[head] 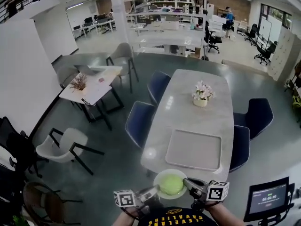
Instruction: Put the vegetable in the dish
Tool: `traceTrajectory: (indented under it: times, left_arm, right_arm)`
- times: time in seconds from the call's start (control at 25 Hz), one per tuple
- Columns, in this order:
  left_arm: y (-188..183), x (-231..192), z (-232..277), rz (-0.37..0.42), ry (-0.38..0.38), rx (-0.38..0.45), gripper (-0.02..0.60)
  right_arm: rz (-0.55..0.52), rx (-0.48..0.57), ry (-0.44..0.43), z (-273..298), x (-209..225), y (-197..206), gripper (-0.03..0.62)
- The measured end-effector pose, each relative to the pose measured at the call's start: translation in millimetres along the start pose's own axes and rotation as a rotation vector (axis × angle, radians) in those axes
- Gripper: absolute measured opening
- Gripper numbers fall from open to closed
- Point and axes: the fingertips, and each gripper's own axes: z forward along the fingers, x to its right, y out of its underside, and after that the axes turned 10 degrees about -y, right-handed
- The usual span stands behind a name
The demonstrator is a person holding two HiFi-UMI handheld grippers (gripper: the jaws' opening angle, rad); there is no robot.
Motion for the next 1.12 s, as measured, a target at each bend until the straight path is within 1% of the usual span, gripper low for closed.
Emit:
traceTrajectory:
  times: [0.16,0.28,0.4,0.56,0.68,0.8,0.88,1.12]
  left_arm:
    - [-45.4,-14.4,5.4,0.014,0.047,-0.081,0.014]
    - [-66.9,-28.3,12.2,0.030,0.065,-0.139,0.014]
    - [-81.1,-41.5,20.0,0.034,0.084,-0.197,0.015]
    - [-90.4,-49.8,34.4,0.031,0.109,-0.264,0.017]
    - [-92.8,-62.5,50.1,0.033,0.107,-0.304,0.018]
    - [-99.4,-67.3,68.2,0.034,0.105,-0.328,0.020]
    - [-104.1,-62.8,82.0,0.037,0.100,-0.333,0.020]
    - [-105.6,-41.4,132.2,0.052,0.059,-0.306,0.021]
  right_arm:
    - [0.002,0.078,0.056,31.4,12.3,-16.0,0.023]
    - [0.008,0.116,0.104,46.0,22.9,-20.8,0.023]
    - [0.022,0.153,0.153,54.3,31.9,-20.6,0.023]
    - [0.042,0.197,0.202,54.8,42.2,-20.4,0.023]
    - [0.045,0.221,0.236,52.0,55.6,-23.7,0.023]
    - [0.056,0.246,0.257,48.2,70.9,-31.3,0.023]
    - [0.061,0.258,0.252,42.4,77.7,-43.2,0.023]
    - [0.042,0.241,0.221,8.5,94.3,-87.6,0.023]
